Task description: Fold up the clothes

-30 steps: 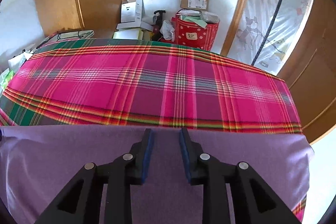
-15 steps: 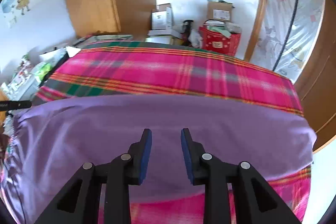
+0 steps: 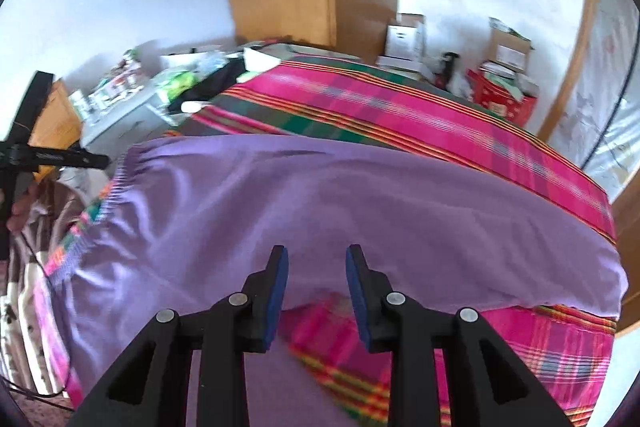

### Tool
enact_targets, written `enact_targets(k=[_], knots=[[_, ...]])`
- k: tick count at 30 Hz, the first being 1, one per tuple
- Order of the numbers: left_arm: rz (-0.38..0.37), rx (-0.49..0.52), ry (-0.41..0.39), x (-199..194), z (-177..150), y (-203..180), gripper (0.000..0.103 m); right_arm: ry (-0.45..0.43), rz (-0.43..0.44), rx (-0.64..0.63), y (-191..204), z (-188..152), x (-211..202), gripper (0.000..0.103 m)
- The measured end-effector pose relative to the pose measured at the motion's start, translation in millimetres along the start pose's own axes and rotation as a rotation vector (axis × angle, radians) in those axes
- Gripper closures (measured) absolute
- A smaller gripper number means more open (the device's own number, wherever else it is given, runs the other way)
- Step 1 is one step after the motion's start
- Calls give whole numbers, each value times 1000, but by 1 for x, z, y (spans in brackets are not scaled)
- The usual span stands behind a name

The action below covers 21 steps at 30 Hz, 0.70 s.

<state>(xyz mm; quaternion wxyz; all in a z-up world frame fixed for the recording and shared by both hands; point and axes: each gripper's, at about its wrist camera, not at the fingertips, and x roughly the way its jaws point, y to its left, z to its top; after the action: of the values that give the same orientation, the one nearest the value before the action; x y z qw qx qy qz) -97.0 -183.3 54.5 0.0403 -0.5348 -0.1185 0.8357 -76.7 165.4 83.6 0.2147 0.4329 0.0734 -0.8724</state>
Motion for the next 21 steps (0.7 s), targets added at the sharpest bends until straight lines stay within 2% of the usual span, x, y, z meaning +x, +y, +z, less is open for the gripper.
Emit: enact_targets(k=[4,8,10,13,18,21], knots=[[-16,-17,42,8,-18,10,80,12,64,-24,30,-10,9,69],[-41,-55,77,16,-26,18,80,50,70,-62,55,-20,32,69],[-63,-44,76,13,-32,14,80,72,99,-61,65,-25,42,69],[-44,-6,77,10,-42,7,80,86,119,-81,80,-35,52,69],[-116,-62,139,16,-54,9,80,106,143,-82,93,-43,63,69],[-135,-83,141,18,-57,11,79,106,139,-81,97,-46,65,69]])
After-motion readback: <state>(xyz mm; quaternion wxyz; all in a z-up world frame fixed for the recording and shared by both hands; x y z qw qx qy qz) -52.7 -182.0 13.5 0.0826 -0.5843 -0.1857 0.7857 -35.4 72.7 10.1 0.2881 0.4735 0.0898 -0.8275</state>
